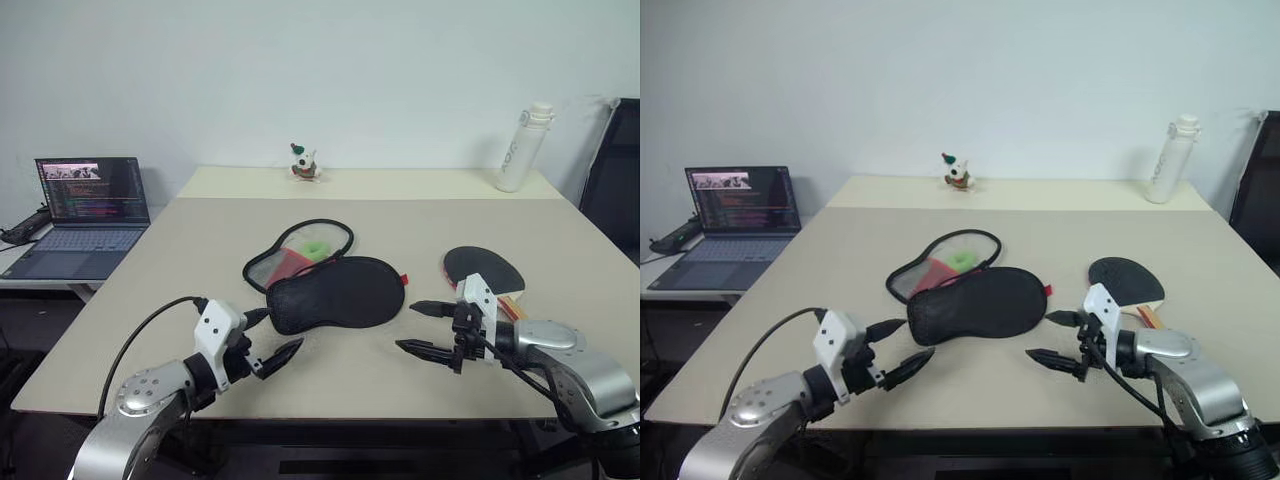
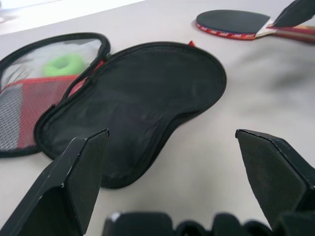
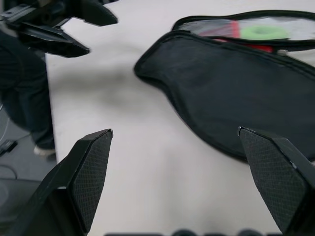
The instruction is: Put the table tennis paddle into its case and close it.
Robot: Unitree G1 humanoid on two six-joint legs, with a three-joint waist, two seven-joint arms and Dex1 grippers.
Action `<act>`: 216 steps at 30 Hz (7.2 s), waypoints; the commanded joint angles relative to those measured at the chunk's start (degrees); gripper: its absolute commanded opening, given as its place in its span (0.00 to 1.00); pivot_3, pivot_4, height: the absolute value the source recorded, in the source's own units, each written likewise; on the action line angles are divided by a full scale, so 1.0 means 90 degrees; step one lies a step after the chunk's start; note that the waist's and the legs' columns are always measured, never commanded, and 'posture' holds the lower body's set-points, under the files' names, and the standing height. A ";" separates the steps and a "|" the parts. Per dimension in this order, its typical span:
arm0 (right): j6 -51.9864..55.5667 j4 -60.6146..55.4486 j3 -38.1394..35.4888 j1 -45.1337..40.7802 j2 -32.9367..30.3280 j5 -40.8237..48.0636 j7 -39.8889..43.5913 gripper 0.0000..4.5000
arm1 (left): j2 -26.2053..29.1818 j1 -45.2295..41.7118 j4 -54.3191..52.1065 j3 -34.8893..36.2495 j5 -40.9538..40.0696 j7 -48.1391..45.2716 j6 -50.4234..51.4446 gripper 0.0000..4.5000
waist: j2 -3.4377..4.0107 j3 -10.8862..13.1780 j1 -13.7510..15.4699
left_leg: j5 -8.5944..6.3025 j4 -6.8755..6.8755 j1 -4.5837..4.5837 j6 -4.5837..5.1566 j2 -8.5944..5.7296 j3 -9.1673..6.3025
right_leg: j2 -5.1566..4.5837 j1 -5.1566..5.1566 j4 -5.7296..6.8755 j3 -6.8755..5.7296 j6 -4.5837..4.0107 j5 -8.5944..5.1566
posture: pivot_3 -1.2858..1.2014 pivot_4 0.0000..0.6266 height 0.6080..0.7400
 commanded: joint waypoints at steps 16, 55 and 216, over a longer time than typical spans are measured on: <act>0.0830 -0.1489 -0.0761 0.0429 -0.0337 0.0527 -0.0745 1.00 | 0.0378 -0.2357 0.3121 -0.0494 0.0587 -0.1725 -0.1366 1.00 | -0.0005 -0.0001 0.0004 | 0.0000 0.0003 -0.0001 0.0000 -0.0042 0.0000 | 0.0002 0.0002 0.0000 -0.0003 0.0009 0.0005 | 0.52 0.24 1.00; 0.0501 -0.1386 -0.1154 0.0668 -0.0164 0.0422 -0.1419 1.00 | 0.0030 -0.3621 0.5217 -0.1479 0.1110 -0.4445 -0.1254 0.00 | -0.0013 0.0001 -0.0050 | 0.0001 0.0003 -0.0011 0.0002 -0.0044 -0.0001 | -0.0003 -0.0015 0.0015 0.0006 0.0016 0.0008 | 0.52 0.24 1.00; 0.0571 0.5386 -0.2196 -0.3244 -0.0325 -0.1614 -0.3142 0.24 | 0.0097 -0.3413 0.2343 -0.0640 -0.0426 -0.2572 0.0171 0.53 | 0.0026 0.0045 -0.0177 | 0.0000 0.0063 -0.0025 0.0004 -0.0058 0.0034 | -0.0008 -0.0009 0.0005 0.0054 0.0057 0.0044 | 0.52 0.24 1.00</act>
